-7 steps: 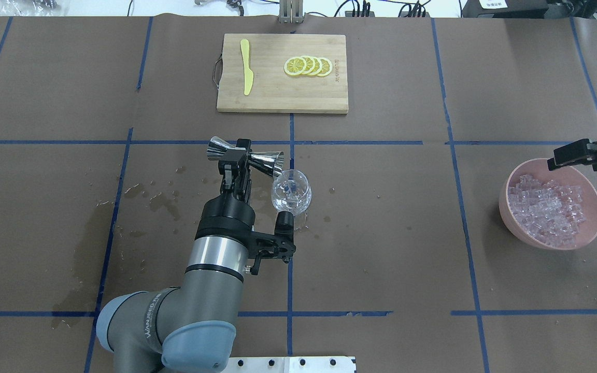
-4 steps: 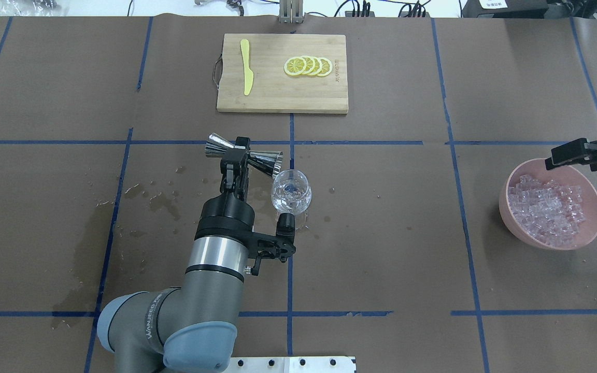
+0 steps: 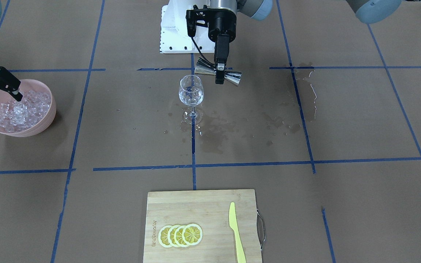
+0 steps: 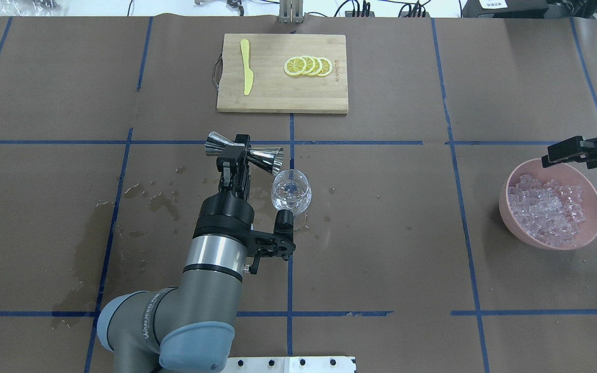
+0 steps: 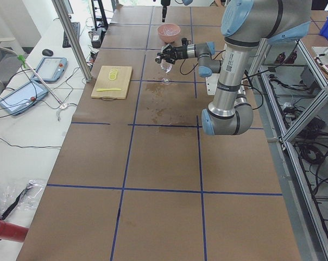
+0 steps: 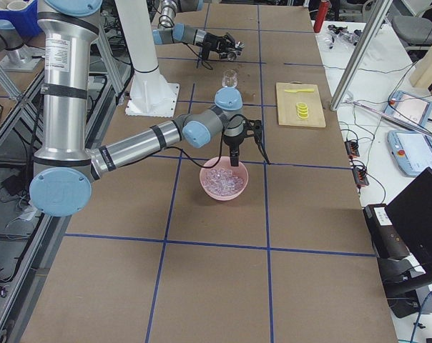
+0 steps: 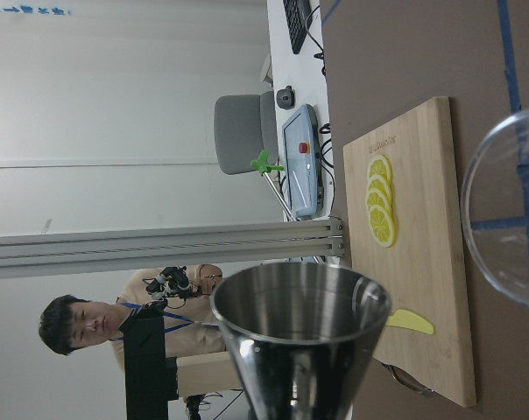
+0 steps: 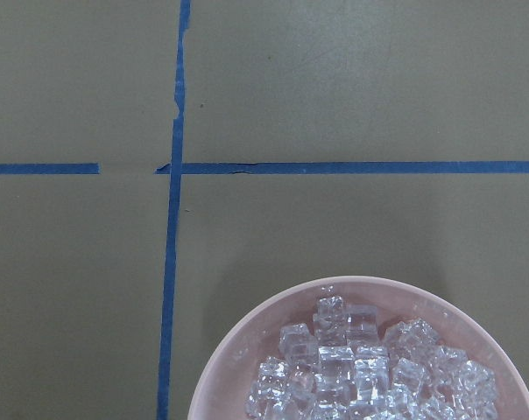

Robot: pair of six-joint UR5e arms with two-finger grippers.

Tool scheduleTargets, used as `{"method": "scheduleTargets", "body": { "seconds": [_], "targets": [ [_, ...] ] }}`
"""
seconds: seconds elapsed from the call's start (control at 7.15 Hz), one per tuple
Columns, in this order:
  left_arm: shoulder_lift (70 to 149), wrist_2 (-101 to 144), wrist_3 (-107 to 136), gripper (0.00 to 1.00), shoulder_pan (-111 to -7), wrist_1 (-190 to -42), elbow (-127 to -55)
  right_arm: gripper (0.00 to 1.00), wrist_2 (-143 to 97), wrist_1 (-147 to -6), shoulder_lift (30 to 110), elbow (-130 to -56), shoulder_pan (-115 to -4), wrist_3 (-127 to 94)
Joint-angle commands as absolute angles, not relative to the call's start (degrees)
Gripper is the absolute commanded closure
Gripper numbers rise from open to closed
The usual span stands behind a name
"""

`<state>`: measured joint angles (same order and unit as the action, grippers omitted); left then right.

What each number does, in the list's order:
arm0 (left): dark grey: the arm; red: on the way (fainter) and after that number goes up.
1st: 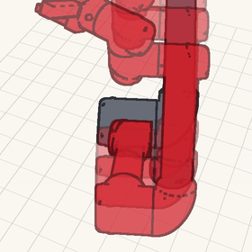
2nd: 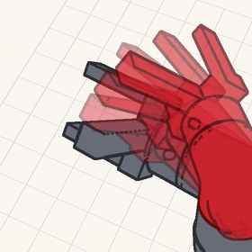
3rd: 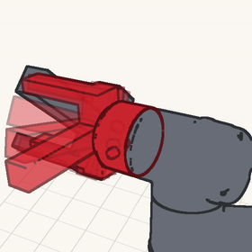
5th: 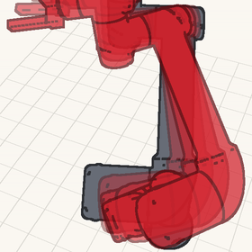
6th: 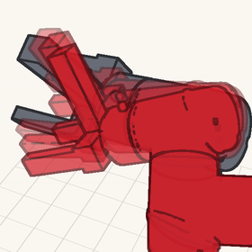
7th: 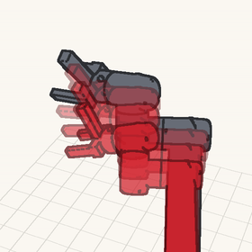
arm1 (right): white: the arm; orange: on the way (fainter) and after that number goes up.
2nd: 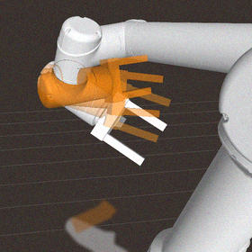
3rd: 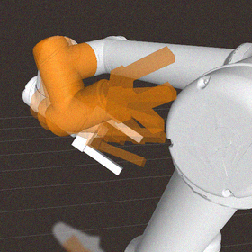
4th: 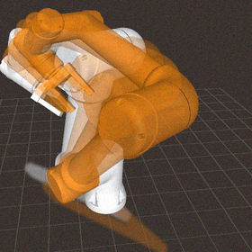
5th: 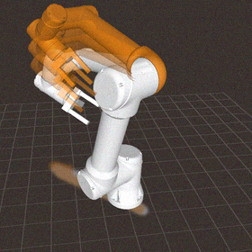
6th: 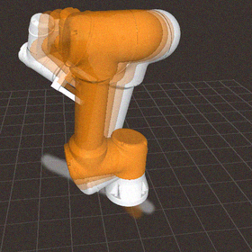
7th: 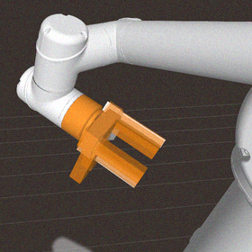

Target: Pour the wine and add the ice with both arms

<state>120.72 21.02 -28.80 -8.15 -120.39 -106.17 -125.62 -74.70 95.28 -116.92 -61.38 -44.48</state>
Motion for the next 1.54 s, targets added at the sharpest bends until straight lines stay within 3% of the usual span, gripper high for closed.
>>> {"method": "scheduleTargets", "body": {
  "seconds": [0.0, 0.84, 1.4],
  "targets": [
    [120.1, 21.1, -25.8, 1.0, -8.6, -129.0, -106.3, 0.0, -122.7, -74.7, 95.4, -117.1, -60.6, -44.5],
    [116.7, 22.9, 4.8, 1.0, -9.4, -137.5, -106.5, 0.0, -119.3, -69.2, 100.5, -117.1, -58.3, -44.6],
    [108.8, 24.9, 26.9, 1.0, -11.5, -145.3, -106.6, 0.0, -119.0, -69.1, 100.5, -117.1, -57.6, -44.6]
  ]
}}
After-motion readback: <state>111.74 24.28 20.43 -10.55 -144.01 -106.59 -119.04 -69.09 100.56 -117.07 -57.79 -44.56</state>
